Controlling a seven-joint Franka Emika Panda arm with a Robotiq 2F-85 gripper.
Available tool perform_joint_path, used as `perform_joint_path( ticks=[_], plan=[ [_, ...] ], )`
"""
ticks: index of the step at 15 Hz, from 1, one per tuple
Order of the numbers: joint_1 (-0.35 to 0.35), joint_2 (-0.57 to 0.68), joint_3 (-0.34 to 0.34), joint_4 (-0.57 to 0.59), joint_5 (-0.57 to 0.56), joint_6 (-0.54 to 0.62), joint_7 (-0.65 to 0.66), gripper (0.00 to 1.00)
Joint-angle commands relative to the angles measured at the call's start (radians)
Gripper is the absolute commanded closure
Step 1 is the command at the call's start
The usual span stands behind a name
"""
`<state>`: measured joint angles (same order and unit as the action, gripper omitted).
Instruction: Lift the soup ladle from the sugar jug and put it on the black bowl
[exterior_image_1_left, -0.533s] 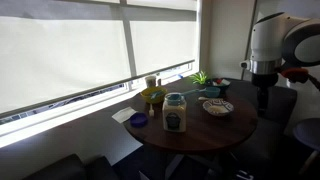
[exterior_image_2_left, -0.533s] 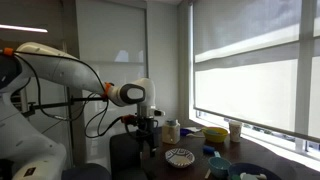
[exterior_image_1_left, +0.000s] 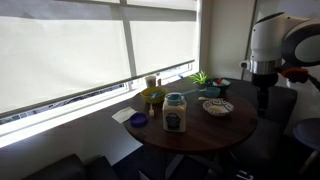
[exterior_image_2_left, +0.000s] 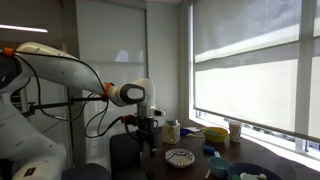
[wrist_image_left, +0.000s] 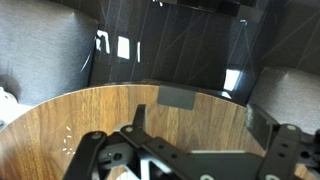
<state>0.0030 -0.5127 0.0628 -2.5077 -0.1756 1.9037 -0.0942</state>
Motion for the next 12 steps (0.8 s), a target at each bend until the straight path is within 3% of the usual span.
perform_joint_path(
  ticks=[1,6,12],
  plan=[
    [0.015,0.001,-0.013,0.002,-0.006,-0.003,0.006,0.00],
    [0.093,-0.028,-0.029,0.068,0.211,0.152,-0.007,0.00],
    [0.142,0.017,-0.074,0.243,0.424,0.221,-0.002,0.00]
  ],
)
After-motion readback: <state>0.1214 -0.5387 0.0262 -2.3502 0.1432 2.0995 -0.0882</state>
